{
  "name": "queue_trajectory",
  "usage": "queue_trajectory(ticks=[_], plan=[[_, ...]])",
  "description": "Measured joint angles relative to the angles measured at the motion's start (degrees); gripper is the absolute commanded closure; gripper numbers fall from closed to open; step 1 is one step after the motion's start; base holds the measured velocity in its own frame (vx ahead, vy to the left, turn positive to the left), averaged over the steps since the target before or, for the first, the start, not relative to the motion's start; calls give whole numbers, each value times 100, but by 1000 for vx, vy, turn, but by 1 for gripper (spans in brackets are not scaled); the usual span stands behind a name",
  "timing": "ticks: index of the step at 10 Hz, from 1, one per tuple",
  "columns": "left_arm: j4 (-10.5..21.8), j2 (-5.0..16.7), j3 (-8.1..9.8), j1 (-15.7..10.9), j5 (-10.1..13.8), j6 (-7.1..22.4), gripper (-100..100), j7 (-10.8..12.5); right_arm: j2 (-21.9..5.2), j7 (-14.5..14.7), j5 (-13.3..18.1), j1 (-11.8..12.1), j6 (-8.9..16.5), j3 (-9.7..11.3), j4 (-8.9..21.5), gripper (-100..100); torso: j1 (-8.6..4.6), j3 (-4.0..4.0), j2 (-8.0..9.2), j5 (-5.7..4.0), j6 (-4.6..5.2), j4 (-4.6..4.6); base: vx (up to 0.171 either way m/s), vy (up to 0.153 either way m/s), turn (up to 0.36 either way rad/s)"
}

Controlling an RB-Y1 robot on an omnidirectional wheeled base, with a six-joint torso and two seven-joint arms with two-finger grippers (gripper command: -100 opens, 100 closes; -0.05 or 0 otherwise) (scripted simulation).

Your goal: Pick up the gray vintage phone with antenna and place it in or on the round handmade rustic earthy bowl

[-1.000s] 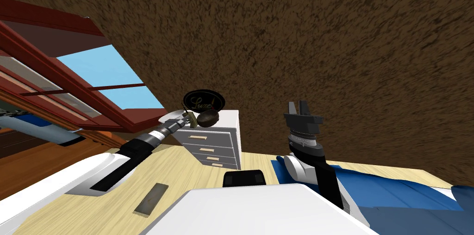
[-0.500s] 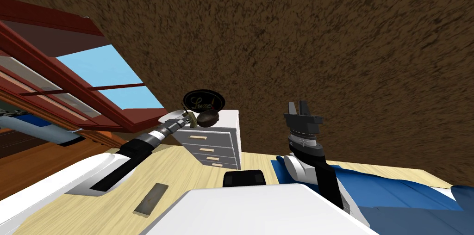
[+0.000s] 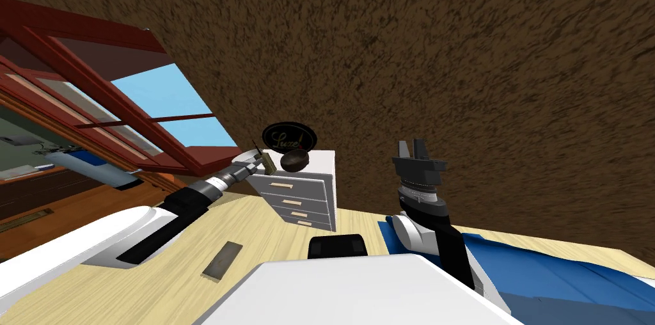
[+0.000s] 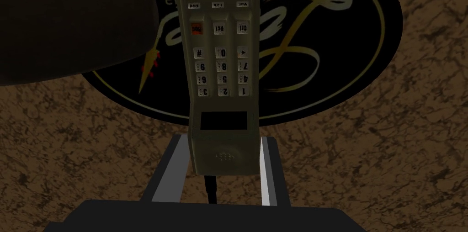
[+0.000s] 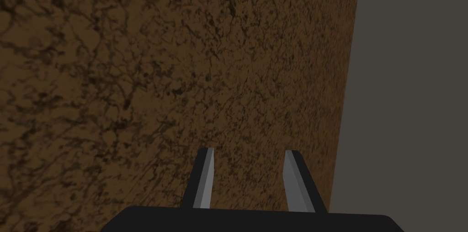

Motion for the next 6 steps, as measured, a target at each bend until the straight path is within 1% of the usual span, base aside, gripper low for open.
queue_trajectory(ticks=[3, 5, 6], plan=[[-186, 379, 223, 215, 53, 136, 100, 31, 0, 0, 0, 0, 0, 0, 0, 0, -19, 0, -1, -7, 7, 1, -35, 41, 74], [-369, 668, 483, 468, 127, 240, 100, 79, 0, 0, 0, 0, 0, 0, 0, 0, -24, 1, 0, -10, 6, 2, -36, 43, 122], [-432, 812, 557, 534, 152, 299, 100, 96, 0, 0, 0, 0, 0, 1, 0, 0, -25, 2, 1, -10, 9, 2, -42, 34, 112]])
